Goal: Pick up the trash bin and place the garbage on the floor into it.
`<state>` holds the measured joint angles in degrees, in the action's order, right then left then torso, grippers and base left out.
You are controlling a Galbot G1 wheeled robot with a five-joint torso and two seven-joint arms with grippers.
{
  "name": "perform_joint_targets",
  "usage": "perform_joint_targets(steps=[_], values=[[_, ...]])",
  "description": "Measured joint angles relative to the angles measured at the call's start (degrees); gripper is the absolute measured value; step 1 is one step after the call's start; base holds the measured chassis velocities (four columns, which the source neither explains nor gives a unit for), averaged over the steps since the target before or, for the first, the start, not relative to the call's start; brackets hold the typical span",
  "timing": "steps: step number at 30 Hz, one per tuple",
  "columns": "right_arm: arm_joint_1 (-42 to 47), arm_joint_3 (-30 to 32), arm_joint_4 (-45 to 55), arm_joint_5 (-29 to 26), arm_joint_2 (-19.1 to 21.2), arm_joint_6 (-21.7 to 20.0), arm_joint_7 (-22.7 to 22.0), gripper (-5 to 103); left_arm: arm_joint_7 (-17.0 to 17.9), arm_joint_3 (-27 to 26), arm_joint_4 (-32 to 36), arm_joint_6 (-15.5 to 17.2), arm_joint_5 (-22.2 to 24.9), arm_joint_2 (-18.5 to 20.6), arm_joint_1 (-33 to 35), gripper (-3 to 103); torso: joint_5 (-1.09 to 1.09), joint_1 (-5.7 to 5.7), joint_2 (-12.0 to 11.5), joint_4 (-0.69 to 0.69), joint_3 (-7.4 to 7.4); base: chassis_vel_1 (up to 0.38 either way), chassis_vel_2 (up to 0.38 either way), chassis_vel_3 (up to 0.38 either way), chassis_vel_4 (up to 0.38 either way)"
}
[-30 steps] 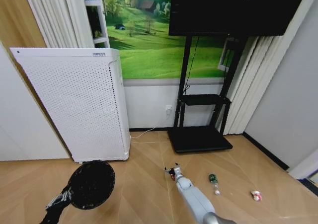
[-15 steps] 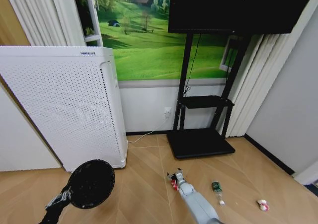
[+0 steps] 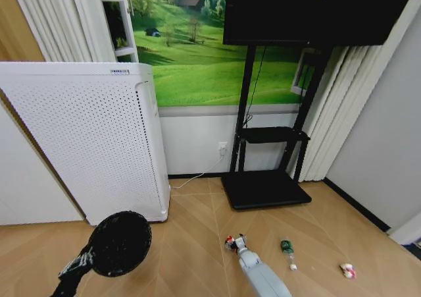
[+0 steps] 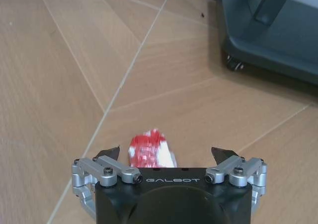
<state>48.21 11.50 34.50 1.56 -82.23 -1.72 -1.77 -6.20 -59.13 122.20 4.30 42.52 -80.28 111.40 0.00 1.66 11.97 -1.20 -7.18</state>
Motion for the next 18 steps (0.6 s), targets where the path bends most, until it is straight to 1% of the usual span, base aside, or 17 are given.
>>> perform_joint_targets(steps=[7, 8, 9, 10, 11, 12, 15, 16, 18], values=[[0.80, 0.38, -0.36, -0.11, 0.34, -0.63, 1.40, 100, 0.00, 0.01, -0.13, 0.00, 0.02, 0.07, 0.00, 7, 0.00, 0.00, 0.00, 0.00, 0.00, 0.000, 0.000, 0.000, 0.000], [1.04, 0.25, -0.32, -0.09, 0.55, -0.62, 1.84, 103, 0.03, 0.01, -0.24, -0.06, 0.01, 0.09, -0.01, 7, 0.00, 0.01, 0.00, -0.01, 0.00, 0.000, 0.000, 0.000, 0.000], [1.05, 0.24, -0.49, -0.09, 0.56, -0.56, 1.97, 100, 0.14, 0.03, -0.29, -0.16, 0.03, 0.12, -0.06, 7, 0.00, 0.01, 0.00, -0.01, 0.00, 0.000, 0.000, 0.000, 0.000], [1.05, 0.24, -0.49, -0.09, 0.56, -0.56, 1.97, 100, 0.14, 0.03, -0.29, -0.16, 0.03, 0.12, -0.06, 7, 0.00, 0.01, 0.00, -0.01, 0.00, 0.000, 0.000, 0.000, 0.000], [0.96, 0.35, -0.82, -0.09, 0.43, -0.53, 1.97, 95, 0.22, 0.13, -0.30, -0.30, 0.06, 0.17, -0.15, 7, 0.00, 0.01, 0.00, 0.00, 0.00, 0.000, 0.000, 0.000, 0.000], [0.96, 0.35, -0.82, -0.09, 0.43, -0.53, 1.97, 95, 0.22, 0.13, -0.30, -0.30, 0.06, 0.17, -0.15, 7, 0.00, 0.01, 0.00, 0.00, 0.00, 0.000, 0.000, 0.000, 0.000], [0.65, 0.30, -1.14, 0.24, 0.02, -0.49, 1.98, 82, 0.39, 0.38, -0.30, -0.31, 0.08, 0.25, -0.29, 7, 0.00, 0.01, 0.00, 0.00, 0.00, 0.000, 0.000, 0.000, 0.000], [0.65, 0.30, -1.14, 0.24, 0.02, -0.49, 1.98, 82, 0.39, 0.38, -0.30, -0.31, 0.08, 0.25, -0.29, 7, 0.00, 0.01, 0.00, 0.00, 0.00, 0.000, 0.000, 0.000, 0.000], [0.48, 0.43, -1.50, 0.53, -0.36, -0.30, 1.86, 70, 0.43, 0.41, -0.29, -0.31, 0.09, 0.24, -0.33, 7, 0.00, 0.01, 0.00, 0.00, 0.00, 0.000, 0.000, 0.000, 0.000]])
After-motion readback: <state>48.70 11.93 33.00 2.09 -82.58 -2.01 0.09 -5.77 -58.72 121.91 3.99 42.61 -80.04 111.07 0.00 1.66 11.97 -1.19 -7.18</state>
